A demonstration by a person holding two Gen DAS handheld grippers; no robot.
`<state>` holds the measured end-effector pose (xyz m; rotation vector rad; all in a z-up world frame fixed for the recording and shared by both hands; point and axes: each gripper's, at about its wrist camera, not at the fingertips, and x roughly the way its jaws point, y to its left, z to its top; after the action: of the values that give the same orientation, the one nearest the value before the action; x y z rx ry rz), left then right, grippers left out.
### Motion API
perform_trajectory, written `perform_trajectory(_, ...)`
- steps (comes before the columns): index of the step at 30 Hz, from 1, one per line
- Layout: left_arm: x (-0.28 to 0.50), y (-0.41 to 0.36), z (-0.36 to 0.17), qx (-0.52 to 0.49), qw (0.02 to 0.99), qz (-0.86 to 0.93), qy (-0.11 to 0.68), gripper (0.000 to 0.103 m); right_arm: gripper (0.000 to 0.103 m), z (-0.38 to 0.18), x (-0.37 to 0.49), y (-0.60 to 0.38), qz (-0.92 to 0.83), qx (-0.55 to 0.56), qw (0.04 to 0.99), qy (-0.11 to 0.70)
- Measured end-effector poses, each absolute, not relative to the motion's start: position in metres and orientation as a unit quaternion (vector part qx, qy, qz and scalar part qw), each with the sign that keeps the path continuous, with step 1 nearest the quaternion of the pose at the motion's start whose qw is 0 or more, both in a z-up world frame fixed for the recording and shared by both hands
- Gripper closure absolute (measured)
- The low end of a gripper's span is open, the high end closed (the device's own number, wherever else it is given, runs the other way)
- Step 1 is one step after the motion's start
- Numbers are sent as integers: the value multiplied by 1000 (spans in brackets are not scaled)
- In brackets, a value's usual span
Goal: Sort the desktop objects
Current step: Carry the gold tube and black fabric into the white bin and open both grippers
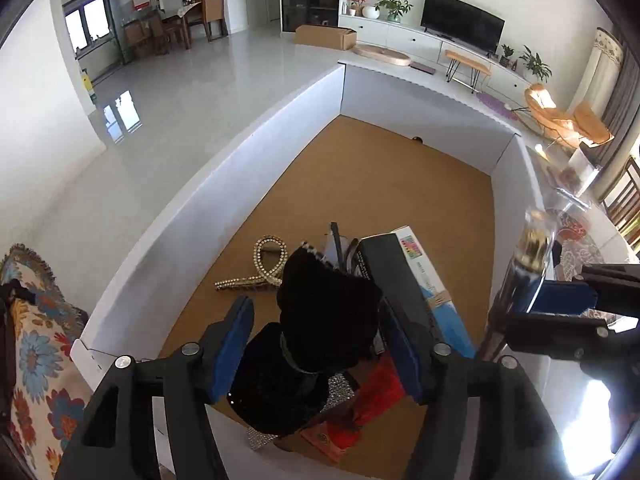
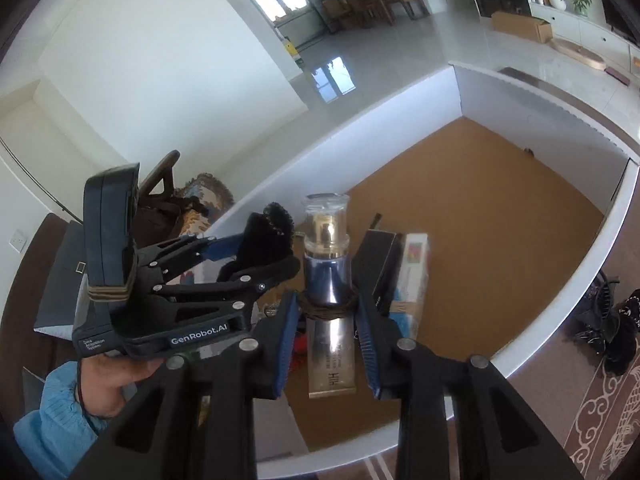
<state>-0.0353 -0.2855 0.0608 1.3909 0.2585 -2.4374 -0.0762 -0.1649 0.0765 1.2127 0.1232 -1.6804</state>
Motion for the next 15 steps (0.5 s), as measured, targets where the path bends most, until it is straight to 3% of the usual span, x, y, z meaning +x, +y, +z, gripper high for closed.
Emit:
perform_trajectory(3, -32, -282, 50, 484, 179, -852, 86, 27, 26, 64, -66, -158, -694, 498, 519, 38)
perform_trajectory(8, -15, -265, 55, 456, 174, -869, 78, 26, 22, 85, -71, -85, -745, 422, 516, 4)
perform_trajectory(12, -7, -238, 71, 425, 157, -890, 57, 25, 6, 89, -96, 9, -814, 374, 443, -25)
perform_trajectory(15, -3, -214, 81, 406, 135, -903, 46, 11, 2, 70, -130, 72, -858, 386, 339, -8)
